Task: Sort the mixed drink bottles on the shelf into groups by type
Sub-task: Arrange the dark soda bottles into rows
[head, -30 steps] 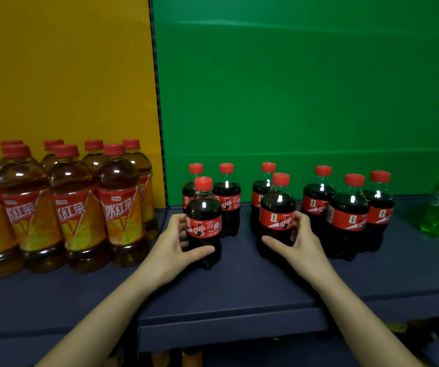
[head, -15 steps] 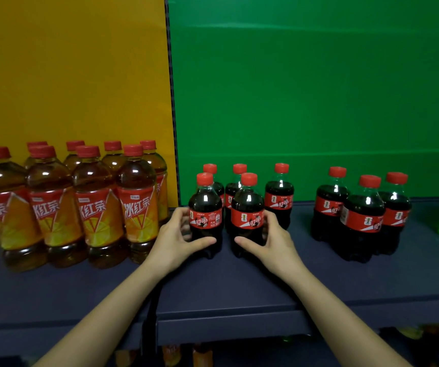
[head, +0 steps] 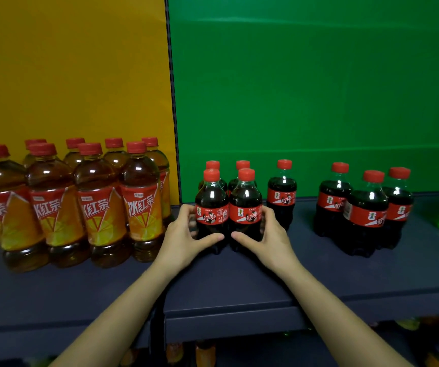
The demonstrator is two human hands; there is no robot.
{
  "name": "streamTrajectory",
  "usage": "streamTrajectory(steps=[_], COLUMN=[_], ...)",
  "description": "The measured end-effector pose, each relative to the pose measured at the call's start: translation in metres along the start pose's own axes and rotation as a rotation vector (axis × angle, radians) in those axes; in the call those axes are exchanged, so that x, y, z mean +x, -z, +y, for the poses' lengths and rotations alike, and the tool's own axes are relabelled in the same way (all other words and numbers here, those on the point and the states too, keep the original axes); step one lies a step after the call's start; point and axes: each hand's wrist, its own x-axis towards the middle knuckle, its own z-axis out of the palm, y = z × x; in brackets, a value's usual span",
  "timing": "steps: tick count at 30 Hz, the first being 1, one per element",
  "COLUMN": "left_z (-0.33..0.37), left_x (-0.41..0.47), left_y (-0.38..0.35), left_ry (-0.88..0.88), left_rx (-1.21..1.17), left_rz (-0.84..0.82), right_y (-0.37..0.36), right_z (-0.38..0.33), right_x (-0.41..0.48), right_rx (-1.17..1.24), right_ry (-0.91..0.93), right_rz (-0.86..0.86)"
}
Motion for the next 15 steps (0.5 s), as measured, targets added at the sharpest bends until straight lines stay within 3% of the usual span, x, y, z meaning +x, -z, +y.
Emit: streamTrajectory(steps=[5, 8, 10, 15], left_z=[0.002, 0.010, 0.021, 0.058], left_x=[-0.004, -0.007, -0.010, -0.027], left_y=[0.000, 0.005, 0.010, -0.003], left_ry=[-0.034, -0.134, -0.295, -0.611], left_rx=[0.114, 0.241, 0.257, 0.292], left_rz=[0.039, 0.221, 0.324, 0.162], right_y=[0.007, 0.020, 0.034, 0.068], right_z=[-0.002, 0.003, 0.009, 0.027], right_x=[-0.006, -0.010, -0.014, -0.026], right_rx=[0.082, 0.093, 0.070, 0.023], right_ry=[-0.028, -0.057, -0.064, -0.141], right_rz=[-0.025, 0.112, 0.223, 0.349])
